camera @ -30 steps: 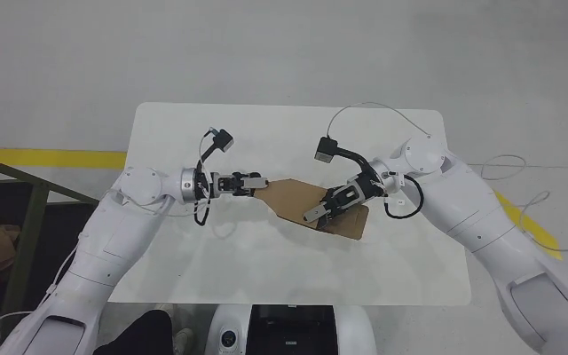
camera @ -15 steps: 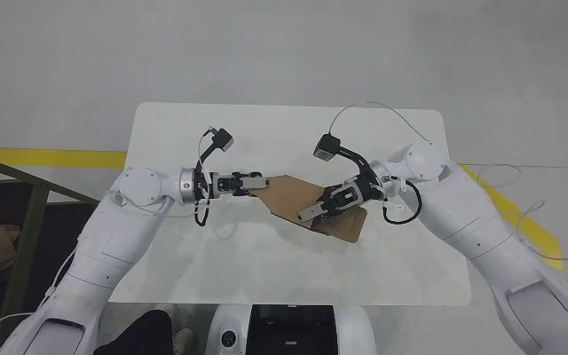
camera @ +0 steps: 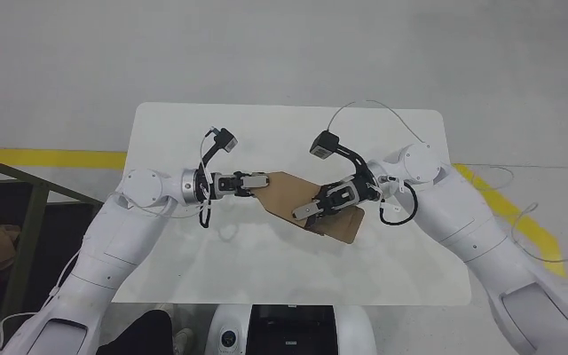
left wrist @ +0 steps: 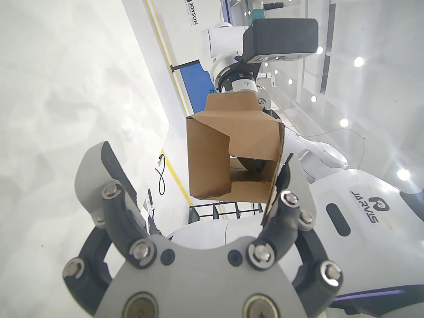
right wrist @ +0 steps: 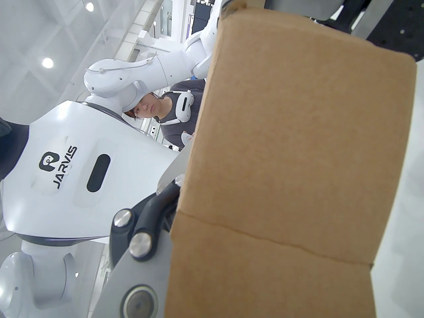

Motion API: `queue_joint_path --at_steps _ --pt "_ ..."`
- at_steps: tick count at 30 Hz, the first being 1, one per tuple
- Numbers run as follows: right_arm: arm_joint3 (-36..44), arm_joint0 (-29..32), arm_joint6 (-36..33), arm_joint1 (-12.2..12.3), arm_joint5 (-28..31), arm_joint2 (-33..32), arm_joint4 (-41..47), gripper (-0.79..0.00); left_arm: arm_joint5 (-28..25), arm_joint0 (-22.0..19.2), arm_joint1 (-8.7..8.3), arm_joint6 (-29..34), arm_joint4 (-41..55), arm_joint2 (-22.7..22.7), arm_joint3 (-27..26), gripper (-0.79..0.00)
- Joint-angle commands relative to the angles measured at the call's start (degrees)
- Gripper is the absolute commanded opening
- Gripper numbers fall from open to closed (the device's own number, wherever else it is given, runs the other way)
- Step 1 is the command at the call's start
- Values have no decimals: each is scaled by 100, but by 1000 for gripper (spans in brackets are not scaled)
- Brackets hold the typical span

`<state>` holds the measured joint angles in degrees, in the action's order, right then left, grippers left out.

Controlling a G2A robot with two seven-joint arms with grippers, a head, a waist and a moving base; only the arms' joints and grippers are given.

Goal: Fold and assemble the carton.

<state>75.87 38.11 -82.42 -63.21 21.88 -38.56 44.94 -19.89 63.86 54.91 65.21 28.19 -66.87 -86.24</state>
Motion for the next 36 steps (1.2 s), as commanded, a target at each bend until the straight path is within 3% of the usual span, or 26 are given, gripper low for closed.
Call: queue_joint_path --at_steps 1,10,24,36 --pt "18 20 -13 -1 -13 -33 -3 -785 4 0 2 18 43 -15 33 0" --pt "113 106 -68 -13 -68 -161 -31 -785 67 68 -4 -26 173 -151 177 0" --pt "172 106 -124 -79 -124 -245 -74 -785 310 -37 93 366 497 197 242 0" --pt "156 121 -153 -121 -152 -314 -98 -785 235 -80 88 445 326 86 205 0"
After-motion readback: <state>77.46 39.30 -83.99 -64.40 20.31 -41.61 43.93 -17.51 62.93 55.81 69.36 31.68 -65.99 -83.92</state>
